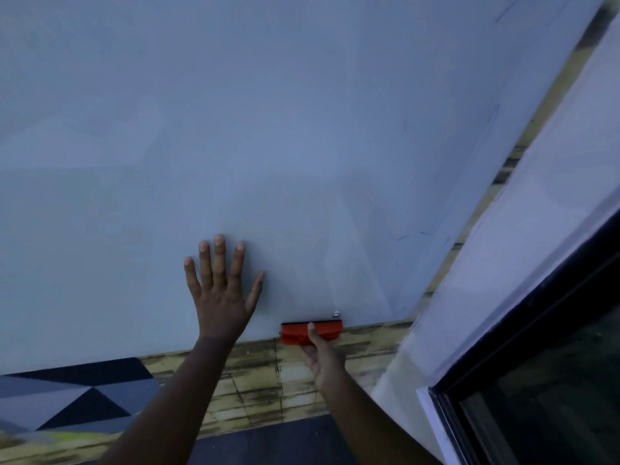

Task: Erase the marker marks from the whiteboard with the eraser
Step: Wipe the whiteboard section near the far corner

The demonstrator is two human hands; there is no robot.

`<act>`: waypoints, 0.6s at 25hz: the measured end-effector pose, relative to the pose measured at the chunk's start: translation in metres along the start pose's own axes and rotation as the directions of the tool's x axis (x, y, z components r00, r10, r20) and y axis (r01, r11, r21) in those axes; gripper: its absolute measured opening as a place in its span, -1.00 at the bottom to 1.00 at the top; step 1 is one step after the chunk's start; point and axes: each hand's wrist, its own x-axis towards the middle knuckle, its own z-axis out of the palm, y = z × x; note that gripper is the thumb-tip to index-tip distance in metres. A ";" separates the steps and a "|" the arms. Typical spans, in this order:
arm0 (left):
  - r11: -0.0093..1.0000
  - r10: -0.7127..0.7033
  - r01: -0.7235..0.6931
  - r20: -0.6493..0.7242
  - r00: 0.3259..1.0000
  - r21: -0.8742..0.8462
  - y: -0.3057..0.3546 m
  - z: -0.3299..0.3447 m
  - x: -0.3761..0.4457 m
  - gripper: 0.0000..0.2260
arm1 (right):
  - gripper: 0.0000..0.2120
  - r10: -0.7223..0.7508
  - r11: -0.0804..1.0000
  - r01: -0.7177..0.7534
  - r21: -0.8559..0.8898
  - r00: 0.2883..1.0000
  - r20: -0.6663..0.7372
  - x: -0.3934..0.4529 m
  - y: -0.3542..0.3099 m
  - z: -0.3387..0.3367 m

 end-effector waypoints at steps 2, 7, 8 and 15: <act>0.999 0.028 -0.028 0.009 1.000 0.024 -0.003 -0.001 -0.008 -0.26 | -0.86 -0.077 0.997 0.076 -0.020 0.994 -0.076 0.009 -0.022 -0.021; 0.998 0.044 -0.047 0.064 0.997 0.043 -0.007 -0.004 -0.035 -0.24 | -0.31 -0.532 0.831 0.442 -0.336 0.809 -0.251 0.036 -0.104 -0.075; 0.998 0.033 -0.036 0.072 0.997 0.044 -0.005 -0.005 -0.038 -0.25 | -0.27 -0.617 0.768 0.504 -0.396 0.747 -0.247 0.038 -0.115 -0.076; 0.996 -0.080 0.081 0.055 0.995 -0.032 0.043 -0.014 -0.028 -0.43 | -0.30 -0.915 0.048 0.678 -0.733 0.324 0.239 0.003 -0.089 -0.027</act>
